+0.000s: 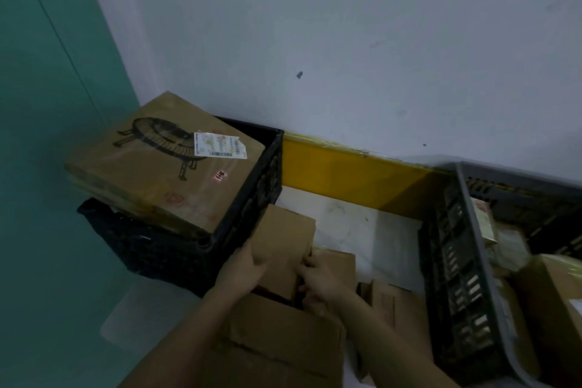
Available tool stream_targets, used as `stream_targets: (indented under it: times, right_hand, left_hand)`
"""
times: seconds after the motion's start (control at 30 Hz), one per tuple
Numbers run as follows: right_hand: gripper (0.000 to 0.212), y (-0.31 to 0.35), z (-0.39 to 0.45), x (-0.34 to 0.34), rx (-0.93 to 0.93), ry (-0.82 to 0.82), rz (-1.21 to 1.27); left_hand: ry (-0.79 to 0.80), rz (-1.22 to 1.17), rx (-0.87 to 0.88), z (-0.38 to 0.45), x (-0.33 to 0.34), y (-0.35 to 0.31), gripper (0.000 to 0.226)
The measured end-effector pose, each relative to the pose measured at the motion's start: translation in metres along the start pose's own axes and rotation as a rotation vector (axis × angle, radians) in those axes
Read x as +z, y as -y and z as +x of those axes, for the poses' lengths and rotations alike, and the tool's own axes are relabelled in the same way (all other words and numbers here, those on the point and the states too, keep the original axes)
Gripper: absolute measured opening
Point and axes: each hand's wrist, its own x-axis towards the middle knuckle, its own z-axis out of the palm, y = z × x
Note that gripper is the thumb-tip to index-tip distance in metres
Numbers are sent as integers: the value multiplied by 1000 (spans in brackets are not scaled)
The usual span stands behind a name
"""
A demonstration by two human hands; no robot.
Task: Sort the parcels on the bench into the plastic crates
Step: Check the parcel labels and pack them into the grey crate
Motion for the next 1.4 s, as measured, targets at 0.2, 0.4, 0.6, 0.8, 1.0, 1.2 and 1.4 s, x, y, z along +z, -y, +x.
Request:
stream_targets:
  times: [0.2, 0.4, 0.6, 0.8, 1.0, 1.2, 1.4]
  right_hand:
    - [36, 4, 2, 0, -147, -101, 213]
    - [56, 29, 1, -19, -438, -360, 201]
    - [60, 45, -23, -25, -805, -592, -408]
    - [51, 35, -35, -45, -933, -450, -473]
    - [52, 18, -29, -87, -568, -602, -112]
    - [39, 10, -45, -99, -444, -396, 536]
    - [30, -1, -57, -112, -472, -417, 613]
  left_hand:
    - [-49, -141, 33, 0, -3, -17, 62]
    - [-27, -353, 91, -8, -18, -71, 61]
    - [12, -800, 121, -16, -26, -131, 24]
    - [-40, -974, 98, -13, -21, -136, 33]
    - [-15, -968, 119, -6, -26, -125, 26]
    - [39, -902, 148, -4, -22, -127, 25]
    - [79, -881, 182, -3, -14, -144, 28]
